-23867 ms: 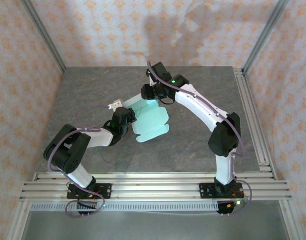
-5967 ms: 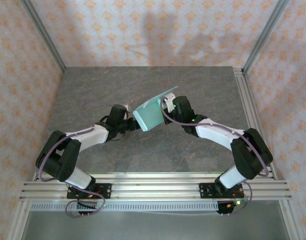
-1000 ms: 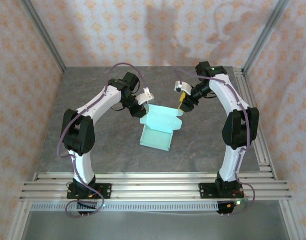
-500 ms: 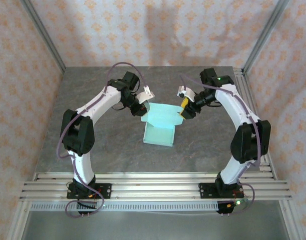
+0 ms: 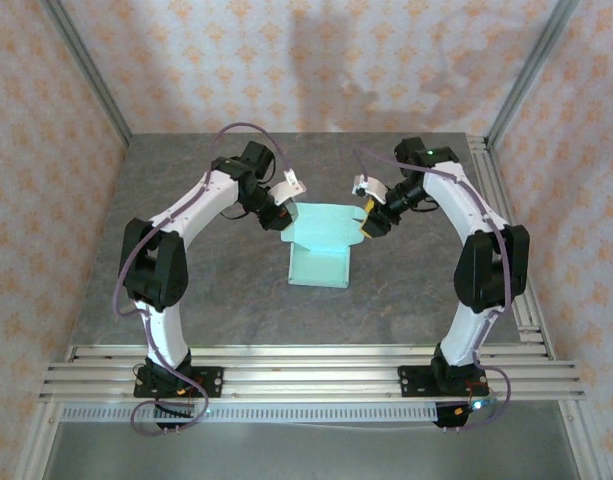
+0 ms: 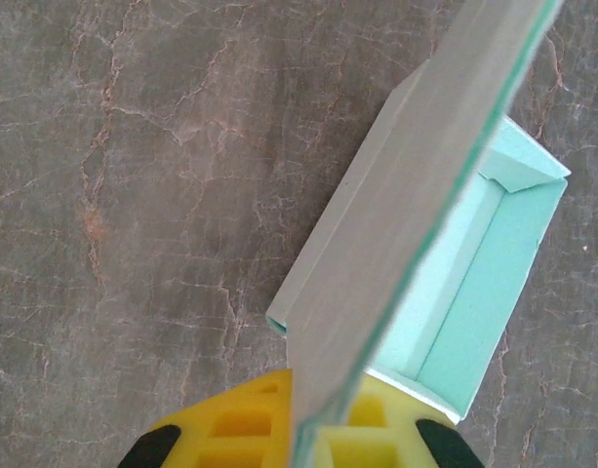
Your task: Fold the paper box
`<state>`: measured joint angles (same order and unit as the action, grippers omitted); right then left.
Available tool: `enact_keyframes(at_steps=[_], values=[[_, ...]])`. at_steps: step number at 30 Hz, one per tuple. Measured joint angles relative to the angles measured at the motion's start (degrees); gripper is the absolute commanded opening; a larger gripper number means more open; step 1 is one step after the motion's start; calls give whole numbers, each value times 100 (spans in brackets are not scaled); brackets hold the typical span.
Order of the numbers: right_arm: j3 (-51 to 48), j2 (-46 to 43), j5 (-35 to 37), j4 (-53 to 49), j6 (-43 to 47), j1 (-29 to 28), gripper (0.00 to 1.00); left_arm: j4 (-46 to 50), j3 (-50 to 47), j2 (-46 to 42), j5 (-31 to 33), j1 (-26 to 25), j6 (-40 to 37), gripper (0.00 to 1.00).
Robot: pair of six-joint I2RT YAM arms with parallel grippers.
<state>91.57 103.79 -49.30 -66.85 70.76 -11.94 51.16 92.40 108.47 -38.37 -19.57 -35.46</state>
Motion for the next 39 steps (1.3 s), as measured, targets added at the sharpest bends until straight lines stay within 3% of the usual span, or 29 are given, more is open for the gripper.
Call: enact_keyframes(at_steps=[10,17,32,36,39], values=[[109,352,0,11,46,0,24,72,131,15,-39,13,-17,0],[286,542,22,-136,136,9,0,107,131,17,-39,24,-15,0],[122,455,46,212,-249,11,0,109,131,22,-85,50,0,5],[-286,190,129,715,-422,0,35,111,131,22,-131,50,-2,2],[-570,-39,232,1051,-516,-11,45,109,131,22,-208,50,-9,2]])
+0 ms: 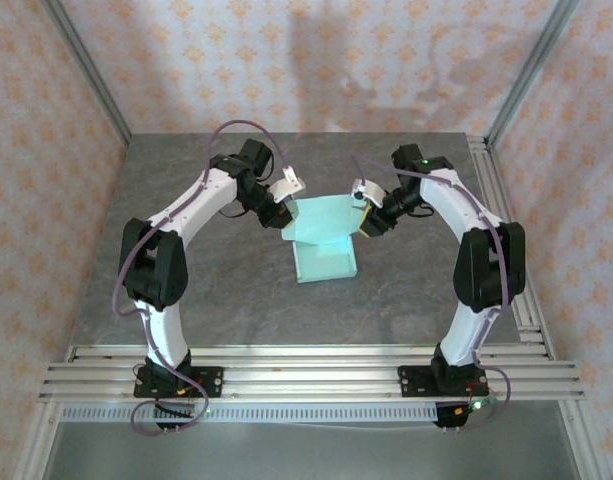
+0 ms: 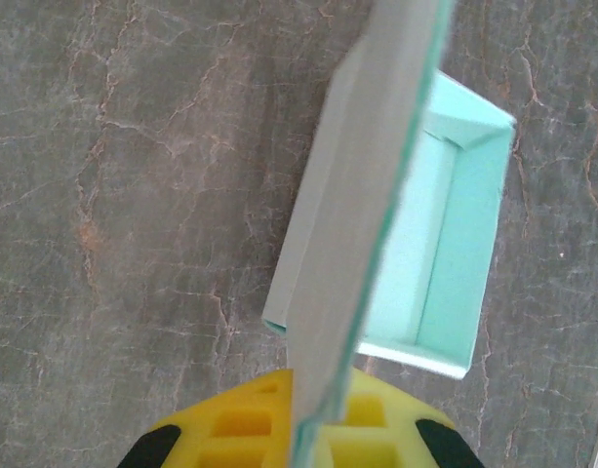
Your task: Fold the paper box
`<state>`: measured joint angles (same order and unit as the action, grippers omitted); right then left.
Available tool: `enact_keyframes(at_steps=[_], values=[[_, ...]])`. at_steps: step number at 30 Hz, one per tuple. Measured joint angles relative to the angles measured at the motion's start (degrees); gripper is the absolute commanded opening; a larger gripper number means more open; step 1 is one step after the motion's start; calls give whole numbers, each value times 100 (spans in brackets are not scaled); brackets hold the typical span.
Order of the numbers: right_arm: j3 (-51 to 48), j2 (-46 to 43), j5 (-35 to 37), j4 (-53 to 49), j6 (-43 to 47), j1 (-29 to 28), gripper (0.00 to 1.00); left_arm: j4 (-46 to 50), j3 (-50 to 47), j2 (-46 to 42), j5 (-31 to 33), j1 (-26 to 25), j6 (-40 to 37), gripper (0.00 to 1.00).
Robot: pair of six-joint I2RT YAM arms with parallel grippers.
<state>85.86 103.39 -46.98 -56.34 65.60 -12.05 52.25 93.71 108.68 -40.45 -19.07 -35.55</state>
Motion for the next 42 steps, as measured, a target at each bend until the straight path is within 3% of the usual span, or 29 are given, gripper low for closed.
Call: enact_keyframes(at_steps=[6,13,14,20,27,34,42], values=[[15,-52,87,175,90,81,56,2,0,0,-37,0,-42,1],[411,-13,61,-31,535,402,59,20,0,0,-92,0,-85,1],[564,33,57,-107,597,422,69,28,0,0,-94,0,-98,1],[1390,498,24,-570,903,385,69,72,0,0,-98,0,-103,1],[1749,1005,31,-925,1027,225,60,101,0,0,-111,0,-168,1],[2111,1357,31,-1182,1108,94,34,116,0,0,-111,0,-201,1],[2400,1569,37,-1727,1239,94,23,138,0,0,-111,0,-203,1]])
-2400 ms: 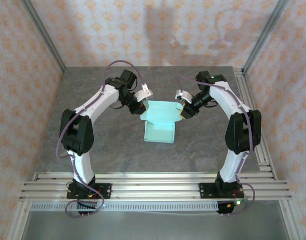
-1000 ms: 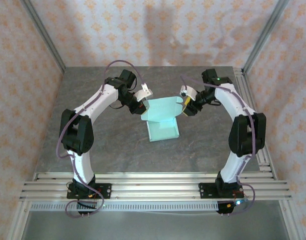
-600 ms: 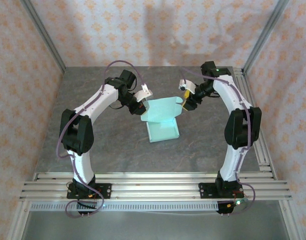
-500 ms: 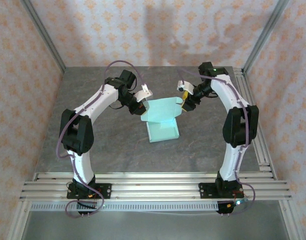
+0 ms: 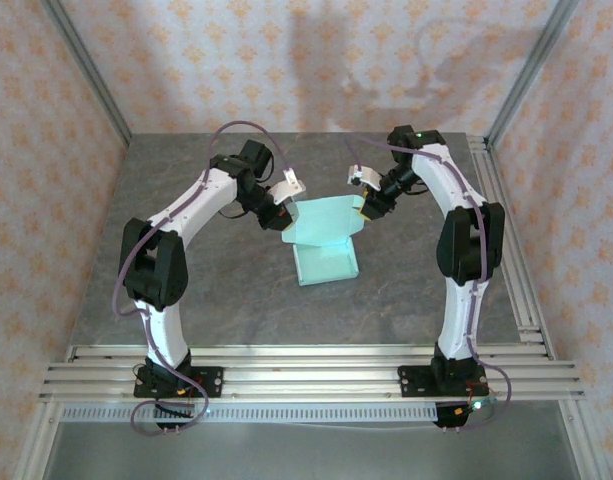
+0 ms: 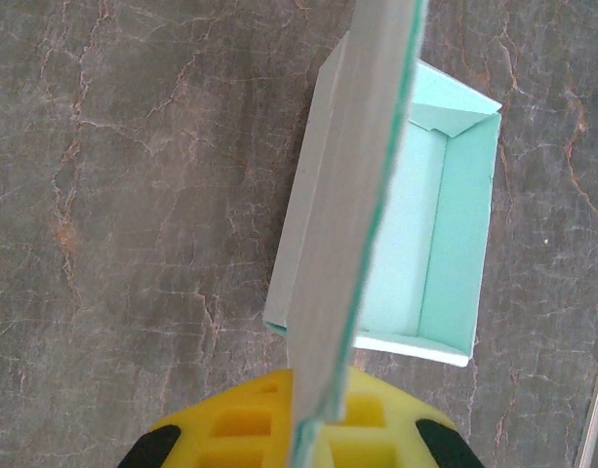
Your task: Fold the paper box
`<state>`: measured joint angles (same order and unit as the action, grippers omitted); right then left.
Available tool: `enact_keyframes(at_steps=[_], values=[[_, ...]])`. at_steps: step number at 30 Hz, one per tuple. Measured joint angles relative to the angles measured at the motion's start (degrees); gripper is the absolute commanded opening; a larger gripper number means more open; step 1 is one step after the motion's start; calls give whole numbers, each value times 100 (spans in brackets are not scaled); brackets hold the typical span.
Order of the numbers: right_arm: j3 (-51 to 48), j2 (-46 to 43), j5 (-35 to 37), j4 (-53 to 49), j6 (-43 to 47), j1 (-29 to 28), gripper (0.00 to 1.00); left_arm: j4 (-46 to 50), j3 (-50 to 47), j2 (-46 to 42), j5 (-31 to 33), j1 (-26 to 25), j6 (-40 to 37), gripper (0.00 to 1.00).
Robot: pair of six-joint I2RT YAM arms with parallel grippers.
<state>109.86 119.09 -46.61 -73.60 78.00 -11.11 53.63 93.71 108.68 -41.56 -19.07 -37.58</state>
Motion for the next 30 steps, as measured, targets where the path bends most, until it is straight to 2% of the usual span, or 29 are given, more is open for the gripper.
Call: enact_keyframes(at_steps=[2,5,10,12,17,24,26,29,30], values=[[61,31,13,-101,20,0,20,2,0,0,0,0,2,1],[105,83,13,-190,13,0,25,4,0,0,0,0,0,1],[105,151,17,-208,7,-11,24,15,0,0,0,0,0,1],[105,166,20,-208,7,-22,21,15,0,0,0,0,2,1],[105,177,31,-214,-33,-37,2,17,0,0,0,0,2,1],[116,177,31,-223,-153,-44,0,20,0,0,0,0,4,2],[114,177,33,-181,-219,-48,0,17,0,0,0,0,15,7],[-39,116,74,96,-446,-68,0,-4,0,0,4,0,81,20],[-142,70,107,214,-516,-76,0,-20,0,0,7,0,144,22]])
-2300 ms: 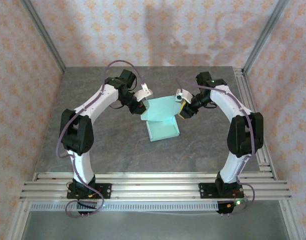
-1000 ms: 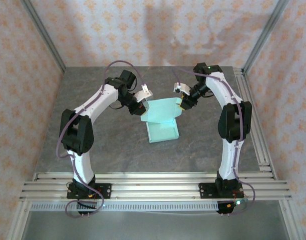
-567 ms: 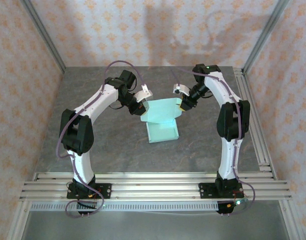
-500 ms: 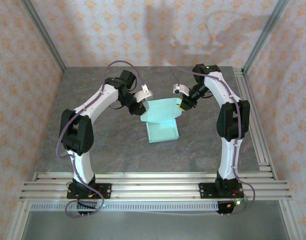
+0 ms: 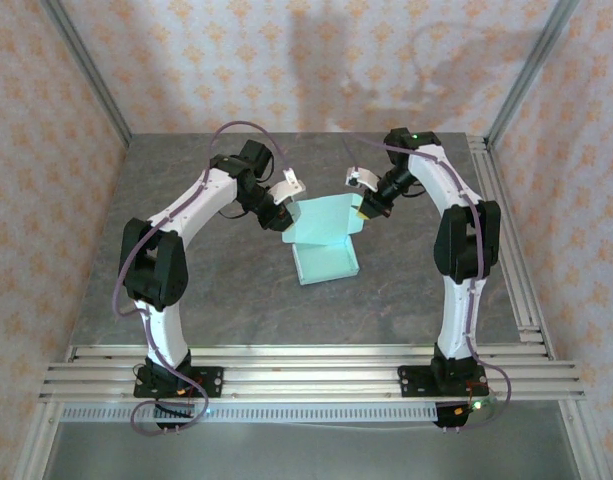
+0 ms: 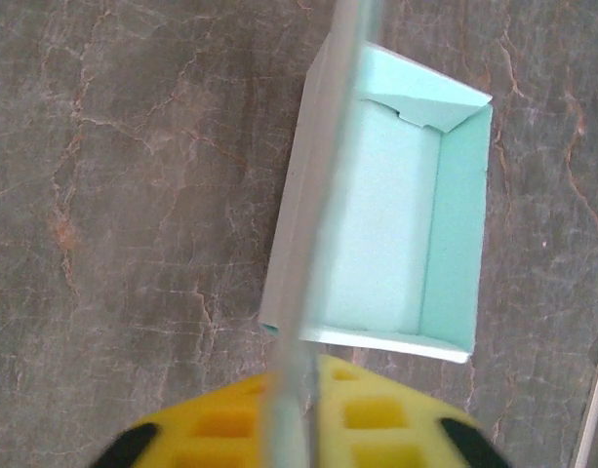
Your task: Fold the paper box
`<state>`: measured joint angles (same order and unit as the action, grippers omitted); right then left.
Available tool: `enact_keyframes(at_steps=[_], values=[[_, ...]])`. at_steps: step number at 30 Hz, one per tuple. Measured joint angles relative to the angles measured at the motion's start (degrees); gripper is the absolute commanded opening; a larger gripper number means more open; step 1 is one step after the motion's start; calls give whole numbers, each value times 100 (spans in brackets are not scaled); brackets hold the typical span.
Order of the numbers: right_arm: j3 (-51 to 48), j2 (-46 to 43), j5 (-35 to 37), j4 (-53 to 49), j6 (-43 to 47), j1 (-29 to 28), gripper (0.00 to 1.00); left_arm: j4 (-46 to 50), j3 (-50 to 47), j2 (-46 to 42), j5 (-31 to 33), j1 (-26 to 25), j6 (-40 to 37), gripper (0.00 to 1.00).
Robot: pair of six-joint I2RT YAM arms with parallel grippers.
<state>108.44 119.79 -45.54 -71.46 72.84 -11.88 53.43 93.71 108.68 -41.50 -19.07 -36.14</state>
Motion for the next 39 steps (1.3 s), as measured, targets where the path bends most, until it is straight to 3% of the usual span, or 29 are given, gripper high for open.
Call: enact_keyframes(at_steps=[6,13,24,29,34,39], values=[[-693,-498,216,662,-348,-116,0,-98,0,-2,205,0,181,22],[-839,-706,396,984,-490,-146,0,-92,0,-2,452,0,184,20],[-841,-706,468,1110,-533,-146,0,-90,0,-2,577,0,219,1],[-841,-715,472,1156,-640,-149,0,-13,74,-2,579,0,227,0],[-1036,-896,557,1528,-1226,-164,0,-103,107,-2,619,0,472,0],[-1888,-1502,833,2500,-2380,-264,0,-448,107,-2,828,-4,885,0]])
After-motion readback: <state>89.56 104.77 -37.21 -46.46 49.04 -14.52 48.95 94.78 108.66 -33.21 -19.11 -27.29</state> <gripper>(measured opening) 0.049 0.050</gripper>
